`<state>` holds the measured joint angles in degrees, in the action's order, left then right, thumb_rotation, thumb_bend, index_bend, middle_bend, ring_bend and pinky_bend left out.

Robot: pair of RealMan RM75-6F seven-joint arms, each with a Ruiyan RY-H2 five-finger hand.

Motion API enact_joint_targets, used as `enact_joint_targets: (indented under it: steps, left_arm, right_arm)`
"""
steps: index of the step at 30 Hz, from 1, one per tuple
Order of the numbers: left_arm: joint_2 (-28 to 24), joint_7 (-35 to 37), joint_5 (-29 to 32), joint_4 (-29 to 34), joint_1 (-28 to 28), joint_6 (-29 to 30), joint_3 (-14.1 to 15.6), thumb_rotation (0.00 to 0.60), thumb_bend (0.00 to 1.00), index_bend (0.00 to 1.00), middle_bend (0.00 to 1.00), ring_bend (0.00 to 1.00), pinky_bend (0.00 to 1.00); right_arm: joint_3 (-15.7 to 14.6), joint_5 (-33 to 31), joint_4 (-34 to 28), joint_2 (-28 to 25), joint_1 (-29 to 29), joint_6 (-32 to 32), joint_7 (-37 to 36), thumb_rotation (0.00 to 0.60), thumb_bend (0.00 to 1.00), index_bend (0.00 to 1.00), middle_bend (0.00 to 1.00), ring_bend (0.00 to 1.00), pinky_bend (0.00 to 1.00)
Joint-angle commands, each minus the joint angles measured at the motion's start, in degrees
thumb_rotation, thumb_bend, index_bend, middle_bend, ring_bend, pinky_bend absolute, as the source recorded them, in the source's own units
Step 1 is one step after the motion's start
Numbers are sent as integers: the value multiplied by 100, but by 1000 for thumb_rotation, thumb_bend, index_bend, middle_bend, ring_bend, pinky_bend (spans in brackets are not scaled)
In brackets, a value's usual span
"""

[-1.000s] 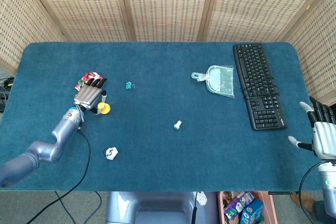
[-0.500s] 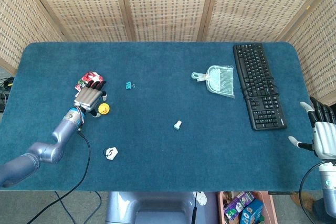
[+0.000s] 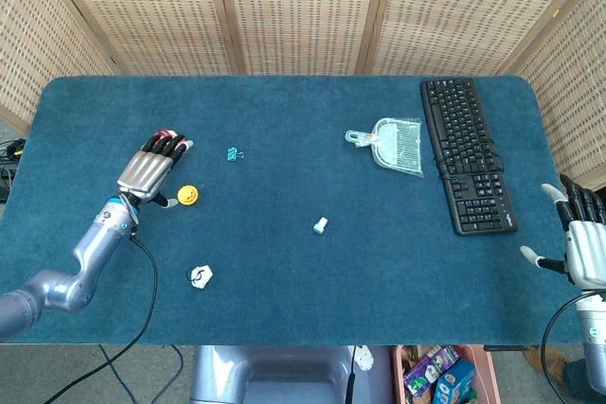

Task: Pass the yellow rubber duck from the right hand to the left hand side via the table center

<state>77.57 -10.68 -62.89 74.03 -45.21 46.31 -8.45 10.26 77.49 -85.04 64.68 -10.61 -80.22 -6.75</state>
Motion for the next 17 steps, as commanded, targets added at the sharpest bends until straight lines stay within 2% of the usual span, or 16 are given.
enact_joint_targets:
  steps: [1,4,8,12,13,17]
  left_arm:
    - [-834,-610,145,1310,883,1489,82,600,0,0,0,0,0]
    - [-995,-1287,420,2081,1536,2659,240,600,0,0,0,0,0]
    - [-1010,-1197,350,2480,2127,3463,405,600,0,0,0,0,0]
    - [-850,-796,45,2485,2564,3917,579,600,0,0,0,0,0]
    - [-898,-771,-190,2494,2626,3936,703,600,0,0,0,0,0]
    - [-971,-676,-361,2576,2712,3896,710,600,0,0,0,0,0]
  right_arm:
    - [-6,15,-30,-21,20,-26,13,600,0,24,0,0,0]
    - [-25,59,-63,-31,57,-110,121,600,0,24,0,0,0]
    - [-59,122,-124,-32,84,-180,265,600,0,24,0,0,0]
    - [-79,160,-191,-34,103,-233,412,600,0,24,0,0,0]
    - [-92,181,-242,-45,109,-240,432,600,0,24,0,0,0]
    - [-108,175,-311,-80,110,-198,468,600,0,24,0,0,0]
